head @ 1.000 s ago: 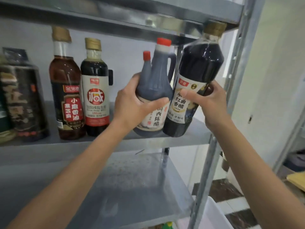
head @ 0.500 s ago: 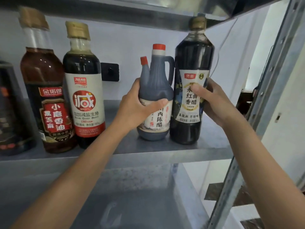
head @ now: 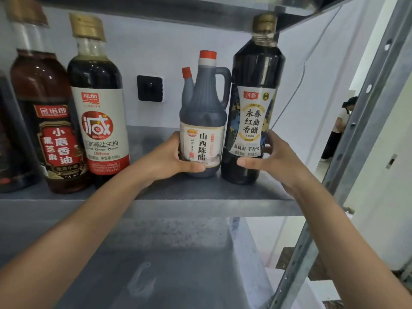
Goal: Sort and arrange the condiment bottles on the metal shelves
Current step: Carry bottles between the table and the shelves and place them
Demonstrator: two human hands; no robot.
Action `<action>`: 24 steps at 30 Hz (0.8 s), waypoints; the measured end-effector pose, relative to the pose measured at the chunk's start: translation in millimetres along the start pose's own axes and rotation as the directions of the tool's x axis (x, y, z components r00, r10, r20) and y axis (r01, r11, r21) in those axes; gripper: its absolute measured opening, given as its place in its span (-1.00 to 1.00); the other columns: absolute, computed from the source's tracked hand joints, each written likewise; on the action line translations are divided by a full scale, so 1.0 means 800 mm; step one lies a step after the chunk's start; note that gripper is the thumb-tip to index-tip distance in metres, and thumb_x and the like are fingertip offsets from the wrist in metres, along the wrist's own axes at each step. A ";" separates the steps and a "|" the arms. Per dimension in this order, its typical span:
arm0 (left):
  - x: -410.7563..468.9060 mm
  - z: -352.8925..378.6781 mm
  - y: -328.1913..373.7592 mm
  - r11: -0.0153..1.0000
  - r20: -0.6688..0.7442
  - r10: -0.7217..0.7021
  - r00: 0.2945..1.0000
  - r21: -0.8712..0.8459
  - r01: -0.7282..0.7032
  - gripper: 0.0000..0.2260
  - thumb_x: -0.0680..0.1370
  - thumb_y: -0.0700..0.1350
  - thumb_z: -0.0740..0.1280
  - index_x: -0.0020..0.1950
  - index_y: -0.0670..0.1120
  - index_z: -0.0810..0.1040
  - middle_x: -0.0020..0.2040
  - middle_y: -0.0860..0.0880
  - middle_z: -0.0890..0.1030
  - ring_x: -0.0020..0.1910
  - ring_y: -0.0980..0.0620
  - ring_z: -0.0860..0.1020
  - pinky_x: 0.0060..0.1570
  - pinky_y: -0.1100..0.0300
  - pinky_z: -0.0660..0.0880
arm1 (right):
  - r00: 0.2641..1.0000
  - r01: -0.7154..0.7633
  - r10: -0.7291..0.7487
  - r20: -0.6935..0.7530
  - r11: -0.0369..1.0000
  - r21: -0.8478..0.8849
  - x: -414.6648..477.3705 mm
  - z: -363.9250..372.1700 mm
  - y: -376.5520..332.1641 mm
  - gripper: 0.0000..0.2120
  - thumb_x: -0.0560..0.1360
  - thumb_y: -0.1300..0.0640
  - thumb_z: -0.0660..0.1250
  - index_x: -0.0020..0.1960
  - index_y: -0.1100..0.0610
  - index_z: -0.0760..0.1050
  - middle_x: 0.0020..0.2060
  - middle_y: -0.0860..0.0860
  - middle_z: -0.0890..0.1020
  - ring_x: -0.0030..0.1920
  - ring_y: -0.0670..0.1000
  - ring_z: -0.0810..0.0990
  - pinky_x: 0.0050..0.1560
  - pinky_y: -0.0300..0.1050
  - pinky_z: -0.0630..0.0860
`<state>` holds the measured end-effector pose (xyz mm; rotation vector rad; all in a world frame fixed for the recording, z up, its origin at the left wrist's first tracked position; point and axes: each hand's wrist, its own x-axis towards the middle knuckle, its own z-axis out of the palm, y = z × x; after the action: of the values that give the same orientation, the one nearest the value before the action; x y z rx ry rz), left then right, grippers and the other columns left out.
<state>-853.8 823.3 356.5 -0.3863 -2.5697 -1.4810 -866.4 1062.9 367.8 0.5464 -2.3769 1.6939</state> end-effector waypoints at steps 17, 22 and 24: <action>-0.040 0.046 0.010 0.678 -0.242 -0.118 0.963 0.689 0.256 -0.59 0.58 0.16 0.19 0.25 -0.12 0.33 0.23 -0.13 0.51 0.16 -0.17 0.50 -0.05 0.05 0.40 | 0.995 -0.033 -0.019 -0.103 0.875 -0.483 -0.010 0.011 0.035 -0.50 0.49 -0.20 0.28 0.35 0.00 0.35 0.19 -0.02 0.57 0.12 0.04 0.56 0.02 -0.10 0.45; -0.097 0.102 0.001 0.569 -0.318 0.197 0.927 0.808 0.156 -0.51 0.60 0.11 -0.06 0.19 -0.14 0.54 0.19 -0.17 0.58 0.16 -0.20 0.52 0.10 0.01 0.30 | 0.957 -0.006 -0.244 -0.159 0.532 -0.847 -0.091 0.022 0.061 -0.45 0.54 -0.27 -0.10 0.13 0.01 0.53 0.09 -0.02 0.61 0.17 0.09 0.52 0.07 -0.03 0.33; -0.115 0.134 -0.011 0.573 -0.267 0.370 0.890 0.820 0.008 -0.50 0.56 0.09 0.04 0.30 -0.21 0.48 0.27 -0.24 0.52 0.25 -0.23 0.48 0.30 -0.02 0.16 | 0.921 0.057 -0.352 -0.164 0.540 -0.840 -0.132 0.027 0.075 -0.46 0.56 -0.22 -0.02 0.34 0.06 0.44 0.31 0.00 0.49 0.36 0.07 0.38 0.39 0.02 0.18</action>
<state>-768.7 898.4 271.5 -0.1646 -2.4072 -0.1526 -791.2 1080.5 271.3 0.3168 -2.3711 0.3585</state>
